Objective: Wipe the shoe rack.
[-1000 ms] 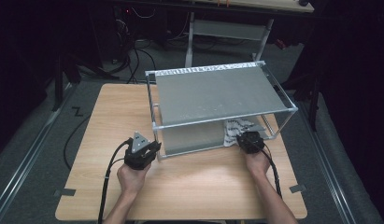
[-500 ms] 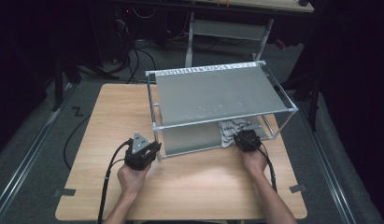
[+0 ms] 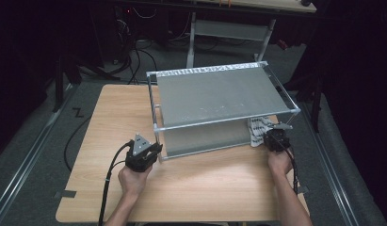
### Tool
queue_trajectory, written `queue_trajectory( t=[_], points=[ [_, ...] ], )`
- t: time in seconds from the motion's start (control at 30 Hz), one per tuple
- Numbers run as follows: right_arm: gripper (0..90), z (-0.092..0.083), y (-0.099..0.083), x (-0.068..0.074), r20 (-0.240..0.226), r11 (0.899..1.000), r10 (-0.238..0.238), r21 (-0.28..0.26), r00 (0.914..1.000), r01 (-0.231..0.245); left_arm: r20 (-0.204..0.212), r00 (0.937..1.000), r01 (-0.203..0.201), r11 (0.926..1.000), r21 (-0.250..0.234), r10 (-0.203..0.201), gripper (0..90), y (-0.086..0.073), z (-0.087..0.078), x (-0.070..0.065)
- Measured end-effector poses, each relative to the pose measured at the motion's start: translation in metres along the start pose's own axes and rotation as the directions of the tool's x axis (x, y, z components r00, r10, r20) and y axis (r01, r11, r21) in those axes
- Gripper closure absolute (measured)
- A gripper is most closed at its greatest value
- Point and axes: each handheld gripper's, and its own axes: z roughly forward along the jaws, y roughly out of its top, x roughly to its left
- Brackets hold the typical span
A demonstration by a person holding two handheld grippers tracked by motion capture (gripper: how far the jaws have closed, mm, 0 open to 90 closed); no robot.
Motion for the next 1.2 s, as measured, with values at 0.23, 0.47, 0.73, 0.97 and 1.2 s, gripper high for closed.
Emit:
queue_trajectory(
  t=[0.23,0.47,0.73,0.97,1.2],
  points=[
    [83.0,-0.001,-0.003,-0.003,-0.002,0.999,0.033,0.001,0.9994,-0.033,0.000,1.0000,-0.002,1.0000,0.000,0.002,80.7,0.000,0.000,0.000],
    [83.7,-0.005,-0.001,0.033,-0.104,0.997,-0.066,-0.040,0.9924,0.062,0.000,1.0000,-0.001,1.0000,0.000,0.001,80.7,0.000,0.000,0.000],
    [83.7,-0.016,0.004,0.102,-0.243,0.980,-0.191,-0.099,0.9510,0.171,0.000,1.0000,-0.001,1.0000,0.000,0.001,80.6,0.000,0.000,0.000],
    [83.7,-0.025,0.009,0.164,-0.336,0.952,-0.301,-0.159,0.8925,0.261,-0.010,1.0000,0.000,1.0000,-0.001,0.000,80.6,0.000,0.000,-0.001],
    [83.6,-0.030,0.015,0.215,-0.407,0.935,-0.351,-0.200,0.8436,0.292,-0.011,0.9999,0.003,1.0000,-0.002,-0.003,80.6,0.000,0.000,-0.002]
  ],
)
